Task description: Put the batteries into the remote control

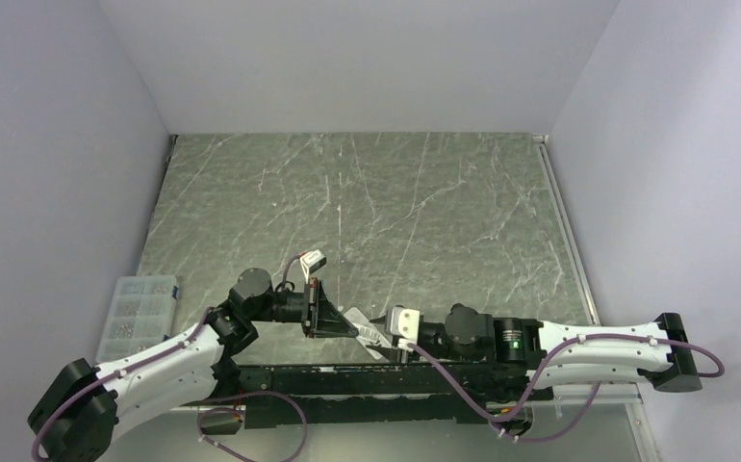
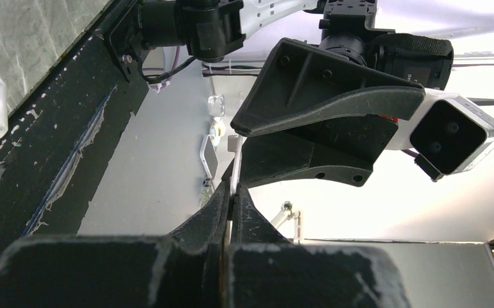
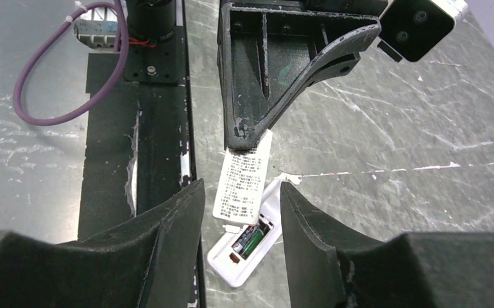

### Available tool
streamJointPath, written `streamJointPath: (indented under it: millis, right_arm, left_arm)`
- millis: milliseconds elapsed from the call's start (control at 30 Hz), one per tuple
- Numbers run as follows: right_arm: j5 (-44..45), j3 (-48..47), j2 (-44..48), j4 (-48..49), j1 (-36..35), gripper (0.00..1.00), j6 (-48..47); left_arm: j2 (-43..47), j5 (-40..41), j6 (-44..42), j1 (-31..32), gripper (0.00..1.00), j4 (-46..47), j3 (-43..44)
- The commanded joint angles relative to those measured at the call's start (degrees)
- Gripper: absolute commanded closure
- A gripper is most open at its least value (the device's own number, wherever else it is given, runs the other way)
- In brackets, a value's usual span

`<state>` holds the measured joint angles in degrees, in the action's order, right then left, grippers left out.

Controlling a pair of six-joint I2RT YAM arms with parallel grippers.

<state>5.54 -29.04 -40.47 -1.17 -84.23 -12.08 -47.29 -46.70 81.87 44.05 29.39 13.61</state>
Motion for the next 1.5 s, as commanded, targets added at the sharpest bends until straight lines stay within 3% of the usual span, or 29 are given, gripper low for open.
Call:
streamJointPath:
  millis: [0,367,567,667,700,800,867,1100,1267,1400,1467]
  right_arm:
    - [1.0,-0.8,0.8,1.5,-0.3,0.53,-1.4]
    - [0.8,-0.7,0.8,1.4,-0.3,0.66,-1.4]
    - [1.1,-0.7,0.8,1.4,-0.3,0.85,-1.2]
    - [1.3,-0.8,1.2,1.4,-0.3,0.89,-1.0]
    - [1.4,-0.8,1.2,1.4,-0.3,0.91,-0.9]
    - [2.2,-1.7,1.3,-0.7,-0.3,0.92,0.7]
    - [2.8,-3.1,0.9,-3.2,-0.3,0.93,2.9]
    - [7.0,-6.6,-2.2,-9.8,-0.3,0.95,12.8]
    - [9.5,-10.2,-6.8,-16.4,-0.3,0.95,21.1]
    - [10.3,-12.1,-10.8,-21.2,-0.3,0.95,27.1]
    - [11.1,-12.5,-12.5,-22.8,-0.2,0.94,29.2]
  left_arm:
    - [-0.6,-1.1,0.3,0.0,1.00,3.8,0.0]
    - [-0.3,-1.1,0.3,0.0,1.00,3.2,0.4]
    - [-0.5,-0.9,1.0,0.1,1.00,4.7,-0.5]
    - [-1.0,-0.9,1.3,0.0,0.99,5.7,-0.7]
    - [-1.1,-0.8,1.3,0.1,0.94,5.7,-0.8]
    - [-0.5,0.0,-0.5,0.0,0.63,1.9,-0.3]
    - [1.0,0.9,-2.8,0.0,0.53,-3.1,0.6]
    - [6.5,9.1,-13.9,-0.6,0.34,-24.5,4.4]
    - [7.1,18.2,-22.0,-0.8,0.30,-40.0,8.9]
    - [5.9,24.9,-26.2,-0.9,0.24,-46.7,11.6]
    - [4.9,26.9,-27.5,-0.8,0.13,-47.4,11.9]
